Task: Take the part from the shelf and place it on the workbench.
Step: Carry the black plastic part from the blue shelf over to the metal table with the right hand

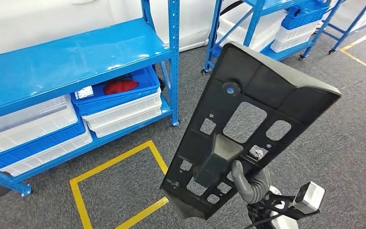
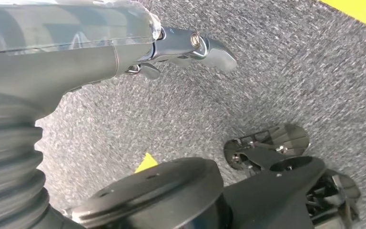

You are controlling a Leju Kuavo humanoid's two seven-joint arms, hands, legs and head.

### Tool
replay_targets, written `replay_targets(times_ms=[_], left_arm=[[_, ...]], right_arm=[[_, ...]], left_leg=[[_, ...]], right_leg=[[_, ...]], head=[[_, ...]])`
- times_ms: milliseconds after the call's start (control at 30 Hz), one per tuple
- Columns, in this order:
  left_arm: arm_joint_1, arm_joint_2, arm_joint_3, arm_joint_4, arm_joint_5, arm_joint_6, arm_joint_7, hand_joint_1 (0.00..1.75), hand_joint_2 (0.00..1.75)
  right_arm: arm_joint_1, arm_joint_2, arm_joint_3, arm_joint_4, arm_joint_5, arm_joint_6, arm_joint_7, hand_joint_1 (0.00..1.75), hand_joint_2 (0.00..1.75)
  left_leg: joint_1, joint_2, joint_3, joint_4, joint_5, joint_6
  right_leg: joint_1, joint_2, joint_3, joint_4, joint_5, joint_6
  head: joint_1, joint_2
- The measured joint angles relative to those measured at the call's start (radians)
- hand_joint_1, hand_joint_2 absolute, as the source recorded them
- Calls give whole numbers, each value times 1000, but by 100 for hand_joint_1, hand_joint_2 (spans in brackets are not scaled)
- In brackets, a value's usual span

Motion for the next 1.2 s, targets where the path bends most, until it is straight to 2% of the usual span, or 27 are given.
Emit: replay_targets(times_ms=[33,67,100,133,167,200,267,300,333,400,467,533,600,633,667,700,767,800,833,900,933,1000,1033,1100,1133,1167,1200], left_arm=[[0,1,0,0,0,-2,4,0,175],[1,2,0,0,0,-2,5,0,175],[1,2,1,0,2,-2,4,0,175],[1,3,1,0,5,0,1,0,175],[2,3,2,0,9,2,-3,0,175],[3,3,2,0,12,4,-9,0,175],[4,3,3,0,17,7,-19,0,175],[5,3,3,0,18,8,-25,0,175],[5,3,3,0,20,9,-32,0,175],[5,1,6,0,28,14,-56,0,175],[2,-1,11,0,37,20,-80,0,175],[1,-3,17,0,43,23,-91,0,175],[0,-5,23,0,47,24,-94,0,175],[-2,-6,25,0,48,24,-96,0,175],[-3,-8,27,0,49,23,-97,0,175],[-4,-9,28,0,48,20,-97,0,175],[-3,-11,28,0,46,13,-98,0,175],[-3,-13,28,0,44,10,-98,0,175],[-2,-15,28,0,43,8,-97,0,175],[-4,-22,28,0,42,8,-94,0,175],[-4,-26,28,0,41,8,-91,0,175],[-3,-34,28,0,42,9,-81,0,175],[0,-37,28,0,45,8,-76,0,175],[5,-42,28,0,46,6,-70,0,175],[6,-44,28,0,45,5,-66,0,175],[6,-46,28,0,44,3,-59,0,175],[5,-48,28,0,45,1,-48,0,175]], right_arm=[[4,0,-9,0,2,0,-7,175,175],[8,1,-16,0,6,0,-11,175,175],[13,1,-23,0,12,0,-13,175,175],[17,1,-29,0,18,0,-13,175,175],[19,1,-33,0,22,0,-13,175,175],[19,1,-36,0,24,1,-11,175,175],[15,1,-41,0,25,2,-7,175,175],[12,1,-43,0,25,4,-5,175,175],[9,1,-45,0,25,6,-1,175,175],[1,2,-46,1,25,13,10,175,175],[-15,2,-47,1,25,18,23,175,175],[-35,2,-47,2,24,19,35,175,175],[-47,2,-47,3,25,18,44,175,175],[-50,2,-47,4,25,18,47,175,175],[-51,2,-47,5,26,16,51,175,175],[-52,2,-47,5,28,14,55,175,175],[-53,2,-47,3,34,7,65,175,175],[-52,2,-47,1,38,3,69,175,175],[-51,2,-47,-1,40,0,72,175,175],[-46,2,-47,-6,43,-2,76,175,175],[-44,1,-47,-9,43,-2,78,175,175],[-45,0,-47,-14,41,-2,85,175,175],[-45,-2,-47,-14,38,-2,91,175,175],[-42,-5,-48,-14,31,-4,101,175,175],[-37,-7,-49,-14,28,-6,104,175,175],[-31,-10,-51,-15,26,-8,105,175,175],[-23,-13,-54,-17,25,-10,105,175,175]], left_leg=[[-1,13,-1,-1,0,2],[-2,26,-1,-1,0,3],[-2,40,-2,0,-1,2],[-2,53,-2,0,-2,2],[-2,66,0,0,-4,0],[-1,78,2,0,-6,-3],[-5,98,6,0,-11,-13],[-7,106,9,0,-14,-19],[-9,114,11,-1,-16,-25],[-9,128,17,-5,-19,-38],[-5,99,8,25,-43,-47],[-3,46,-43,136,-102,-49],[-3,27,-107,261,-146,-49],[-4,24,-121,283,-140,-48],[-4,23,-118,265,-116,-47],[-4,16,-98,211,-76,-43],[-2,-28,-49,81,-12,-34],[-2,-49,-33,39,2,-31],[-3,-62,-27,22,3,-28],[-4,-48,-24,13,4,-21],[-3,-38,-22,7,7,-15],[1,-12,-15,-4,12,-4],[0,1,-13,-5,12,-1],[-2,29,-13,-5,10,3],[-2,41,-13,-5,8,2],[-2,53,-12,-5,6,1],[-2,62,-9,-5,4,-1]], right_leg=[[-1,-21,-30,63,-33,5],[-4,-31,-59,126,-60,9],[-7,-36,-79,170,-73,13],[-10,-40,-82,180,-68,16],[-13,-46,-63,149,-47,17],[-14,-57,-27,86,-15,17],[-9,-93,43,-41,23,7],[-4,-104,61,-76,29,-1],[0,-106,64,-87,25,-10],[1,-84,62,-91,28,-25],[-2,-64,66,-102,34,-39],[-2,-45,68,-107,37,-49],[2,-22,68,-105,37,-54],[4,-10,68,-103,36,-55],[5,4,68,-101,36,-55],[6,18,69,-97,34,-54],[6,44,64,-89,32,-48],[5,55,60,-86,32,-43],[2,65,54,-84,33,-37],[-1,84,47,-86,38,-22],[-1,76,45,-83,37,-16],[2,27,21,-34,8,-7],[0,-5,-5,20,-20,-3],[-6,-33,-68,143,-71,6],[-10,-38,-84,175,-75,9],[-14,-42,-79,168,-61,12],[-16,-50,-53,121,-32,13]], head=[[0,0],[0,0],[0,0],[0,0],[0,0],[0,0],[0,0],[0,0],[0,0],[0,0],[0,0],[0,0],[0,0],[0,0],[0,0],[0,0],[0,0],[0,0],[0,0],[0,0],[0,0],[0,0],[0,0],[0,0],[0,0],[0,0],[0,0]])
